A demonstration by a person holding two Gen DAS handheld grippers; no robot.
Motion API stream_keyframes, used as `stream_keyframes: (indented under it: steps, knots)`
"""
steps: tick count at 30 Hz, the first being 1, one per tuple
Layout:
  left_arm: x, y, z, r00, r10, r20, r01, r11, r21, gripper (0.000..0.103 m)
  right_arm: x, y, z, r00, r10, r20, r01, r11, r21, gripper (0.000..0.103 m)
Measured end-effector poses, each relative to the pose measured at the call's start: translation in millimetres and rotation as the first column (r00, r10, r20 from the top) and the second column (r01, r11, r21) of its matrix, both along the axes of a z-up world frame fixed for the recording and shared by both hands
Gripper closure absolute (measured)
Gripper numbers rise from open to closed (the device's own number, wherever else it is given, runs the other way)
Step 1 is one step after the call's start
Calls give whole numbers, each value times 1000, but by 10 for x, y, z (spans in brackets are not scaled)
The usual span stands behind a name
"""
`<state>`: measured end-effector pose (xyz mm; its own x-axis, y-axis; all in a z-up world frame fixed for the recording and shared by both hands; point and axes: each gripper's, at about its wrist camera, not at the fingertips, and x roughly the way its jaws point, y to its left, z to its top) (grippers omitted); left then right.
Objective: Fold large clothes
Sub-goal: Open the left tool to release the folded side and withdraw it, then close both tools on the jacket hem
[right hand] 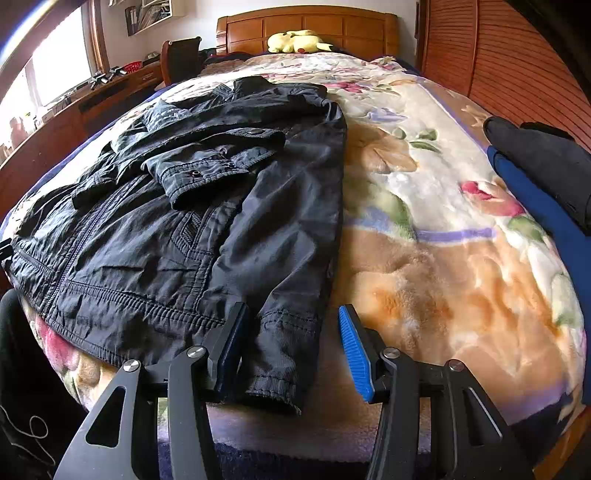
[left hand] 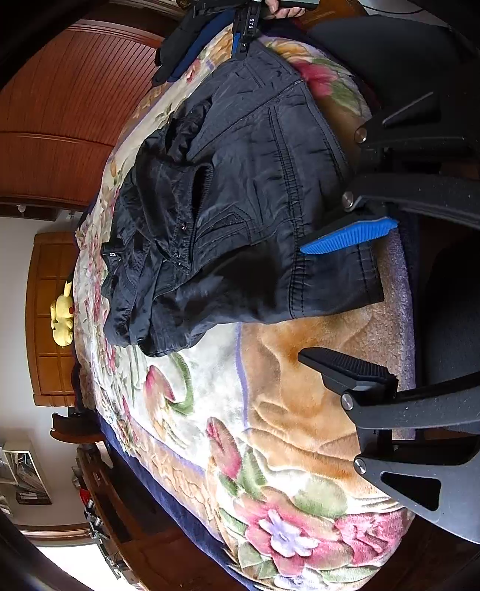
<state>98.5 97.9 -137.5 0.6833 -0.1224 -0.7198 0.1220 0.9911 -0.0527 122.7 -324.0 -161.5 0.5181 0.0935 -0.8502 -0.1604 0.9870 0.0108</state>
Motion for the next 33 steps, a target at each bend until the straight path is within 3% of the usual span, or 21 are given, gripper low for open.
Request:
stream_keyframes:
  steps: [9,13,21,23,28,31,33]
  knots:
    - [7,-5,-68,1000,-4,-17,4,1000,-7,49,3,2,-12,1000,-1,0,1,1000,0,51]
    - [-28,-11,-99,999,-23,-28,22,999,-43,61,2,0,-16,1000,-3,-7,3,1000,6,51]
    - [-113,-12,-149,999,-20,-38,18,998,-63,61,49,24,-10,999,27,-47,-26,999,20,51]
    - [-121,-17,-139,999,-24,-37,22,998,-66,68,47,20,-14,998,35,-48,-33,999,31,51]
    - [-133,-30,-65,1000,-21,-16,20,997,-69,91,26,8,-9,998,49,-45,-47,997,58,63]
    - [-168,-28,103,999,-19,39,23,996,-89,95,3,11,43,998,56,-30,-53,994,96,80]
    - [-191,-31,236,996,-19,83,26,996,-90,96,-23,30,116,998,58,-2,-57,993,101,84]
